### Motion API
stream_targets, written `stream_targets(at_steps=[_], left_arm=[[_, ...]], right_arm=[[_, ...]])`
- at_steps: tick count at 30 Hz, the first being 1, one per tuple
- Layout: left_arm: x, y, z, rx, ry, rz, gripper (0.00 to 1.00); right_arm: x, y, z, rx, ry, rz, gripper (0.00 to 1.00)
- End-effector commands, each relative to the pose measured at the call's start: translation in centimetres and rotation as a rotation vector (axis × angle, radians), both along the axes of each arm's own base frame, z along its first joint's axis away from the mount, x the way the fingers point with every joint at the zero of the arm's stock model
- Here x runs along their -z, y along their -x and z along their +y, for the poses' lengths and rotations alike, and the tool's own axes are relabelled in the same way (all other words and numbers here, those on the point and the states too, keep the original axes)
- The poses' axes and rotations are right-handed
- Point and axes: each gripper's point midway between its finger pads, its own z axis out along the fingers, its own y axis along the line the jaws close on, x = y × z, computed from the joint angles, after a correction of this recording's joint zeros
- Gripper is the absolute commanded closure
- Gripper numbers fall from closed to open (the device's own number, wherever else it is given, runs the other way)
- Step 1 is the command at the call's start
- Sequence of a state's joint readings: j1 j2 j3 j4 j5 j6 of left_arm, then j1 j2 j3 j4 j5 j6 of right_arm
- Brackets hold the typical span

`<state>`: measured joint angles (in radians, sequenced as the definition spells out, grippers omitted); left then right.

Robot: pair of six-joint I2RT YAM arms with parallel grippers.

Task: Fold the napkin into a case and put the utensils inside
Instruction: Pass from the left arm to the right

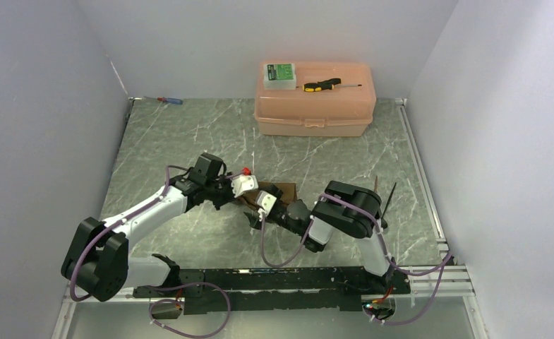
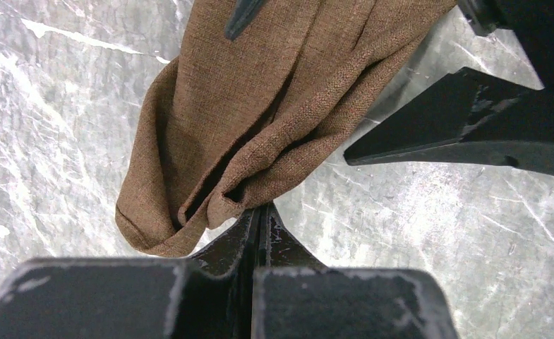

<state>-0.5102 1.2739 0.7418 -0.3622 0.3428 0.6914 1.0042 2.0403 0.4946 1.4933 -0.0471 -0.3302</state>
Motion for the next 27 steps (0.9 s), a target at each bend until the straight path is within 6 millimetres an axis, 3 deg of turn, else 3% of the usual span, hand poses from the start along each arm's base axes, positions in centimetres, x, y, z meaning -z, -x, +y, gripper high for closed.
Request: stream_targets(at_steps=[1, 16, 27], left_arm=[[-2.1, -0.8, -0.9, -0.002, 0.051, -0.037, 0.97], [-1.9, -0.9, -0.9, -0.004, 0.043, -0.028, 0.97], [-1.8, -0.7, -0.6, -0.034, 0.042, -0.009, 0.97]], right_arm=[[-5.6, -1.4, 0.9, 0.054, -0.195, -0.128, 0.02], [-6.8, -2.7, 3.1, 0.07, -0.228, -0.184, 0.13], [-8.3, -3.0, 3.6, 0.095, -0.314, -0.131, 0.5]])
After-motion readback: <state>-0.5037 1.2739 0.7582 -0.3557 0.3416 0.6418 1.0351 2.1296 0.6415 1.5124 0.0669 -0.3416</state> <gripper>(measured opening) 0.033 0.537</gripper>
